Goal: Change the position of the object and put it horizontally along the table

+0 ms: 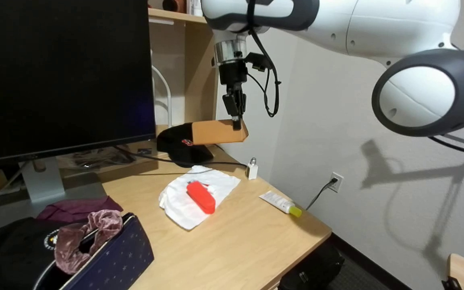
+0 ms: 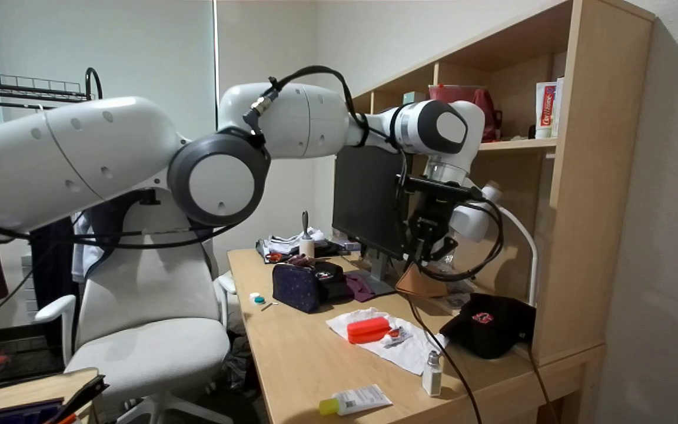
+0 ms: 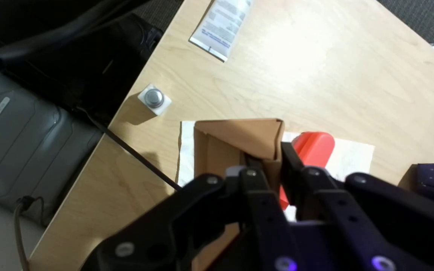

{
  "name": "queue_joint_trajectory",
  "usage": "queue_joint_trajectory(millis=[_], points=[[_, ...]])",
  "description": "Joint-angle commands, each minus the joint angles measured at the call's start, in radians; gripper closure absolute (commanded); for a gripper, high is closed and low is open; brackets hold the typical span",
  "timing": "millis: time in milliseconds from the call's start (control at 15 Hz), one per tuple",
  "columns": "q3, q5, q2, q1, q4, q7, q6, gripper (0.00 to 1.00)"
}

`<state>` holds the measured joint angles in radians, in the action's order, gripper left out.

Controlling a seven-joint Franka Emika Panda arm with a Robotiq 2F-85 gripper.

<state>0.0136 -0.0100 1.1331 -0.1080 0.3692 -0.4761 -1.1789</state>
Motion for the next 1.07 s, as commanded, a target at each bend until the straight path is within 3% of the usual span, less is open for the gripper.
queue_joint_trajectory(millis=[0, 533, 733, 800, 867, 1000], points=[[-0.012, 0.045, -0.023, 0.008, 0.004, -0.076, -0.056, 0.89], [-0.006, 0.035, -0.015, -0.021, 0.004, -0.067, -0.279, 0.89], [-0.021, 0.063, -0.011, -0.012, 0.006, -0.138, -0.366, 0.89], [-0.016, 0.056, -0.013, -0.016, 0.010, -0.153, -0.385, 0.89], [-0.016, 0.033, -0.006, -0.016, 0.000, -0.099, -0.344, 0.81], [-0.017, 0.035, -0.006, -0.016, 0.000, -0.119, -0.363, 0.81]])
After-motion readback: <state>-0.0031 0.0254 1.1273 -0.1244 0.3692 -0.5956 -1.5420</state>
